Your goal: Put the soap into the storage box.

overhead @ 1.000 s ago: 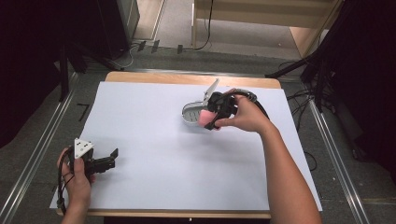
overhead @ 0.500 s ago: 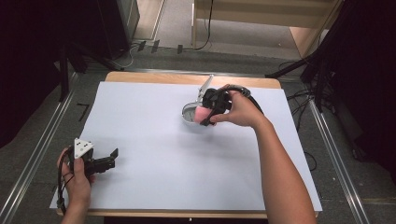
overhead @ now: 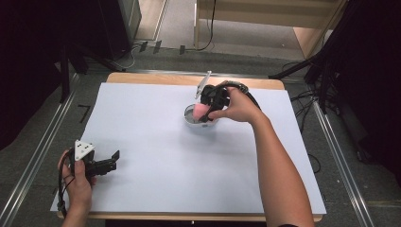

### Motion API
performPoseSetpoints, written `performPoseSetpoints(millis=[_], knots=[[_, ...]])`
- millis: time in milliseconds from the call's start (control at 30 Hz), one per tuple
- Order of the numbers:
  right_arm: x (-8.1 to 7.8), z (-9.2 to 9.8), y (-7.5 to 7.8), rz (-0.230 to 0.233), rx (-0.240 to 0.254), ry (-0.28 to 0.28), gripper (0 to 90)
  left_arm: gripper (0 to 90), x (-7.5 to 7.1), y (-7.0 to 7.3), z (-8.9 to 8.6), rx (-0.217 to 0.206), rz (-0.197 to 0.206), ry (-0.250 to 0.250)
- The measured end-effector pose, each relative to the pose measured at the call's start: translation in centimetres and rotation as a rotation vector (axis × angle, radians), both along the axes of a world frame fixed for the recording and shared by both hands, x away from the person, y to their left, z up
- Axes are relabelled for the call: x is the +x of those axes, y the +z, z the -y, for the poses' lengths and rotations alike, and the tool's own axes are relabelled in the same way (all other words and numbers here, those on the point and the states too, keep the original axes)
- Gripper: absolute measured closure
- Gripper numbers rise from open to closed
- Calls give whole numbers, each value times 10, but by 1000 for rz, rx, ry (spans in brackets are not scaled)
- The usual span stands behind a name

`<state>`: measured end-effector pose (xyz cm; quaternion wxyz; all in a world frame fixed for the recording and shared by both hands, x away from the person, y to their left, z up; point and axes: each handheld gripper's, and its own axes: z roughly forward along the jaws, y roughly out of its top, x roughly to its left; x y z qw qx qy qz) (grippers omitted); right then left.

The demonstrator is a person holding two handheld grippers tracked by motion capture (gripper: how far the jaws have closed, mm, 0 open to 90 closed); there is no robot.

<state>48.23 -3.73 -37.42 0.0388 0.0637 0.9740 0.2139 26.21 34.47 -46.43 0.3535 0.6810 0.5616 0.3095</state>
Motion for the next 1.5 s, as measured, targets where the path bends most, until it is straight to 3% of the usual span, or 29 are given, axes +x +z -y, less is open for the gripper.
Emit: performPoseSetpoints(millis=[400,833,933,967,1133,1267,1300,1433,1500], knots=[[14,-4,-9,20,-13,14,384,0,0,0,0,-4,2,0],[21,-5,-19,1,-22,3,381,0,0,0,-1,-5,-1,0],[21,-5,-19,-5,-10,-22,341,0,0,0,0,-5,-1,0],[21,-4,-13,-23,27,-62,323,0,0,0,-1,-6,1,-1],[20,-1,-9,-6,32,-91,323,0,0,0,-1,-7,1,-1],[17,7,-6,-13,52,-153,329,0,0,0,-1,-5,-2,0],[17,10,-6,-20,73,-165,328,0,0,0,0,-5,1,-1],[12,20,-7,-31,88,-214,337,0,0,0,0,-4,0,-1],[9,24,-8,-58,87,-236,337,0,0,0,0,-5,0,0]])
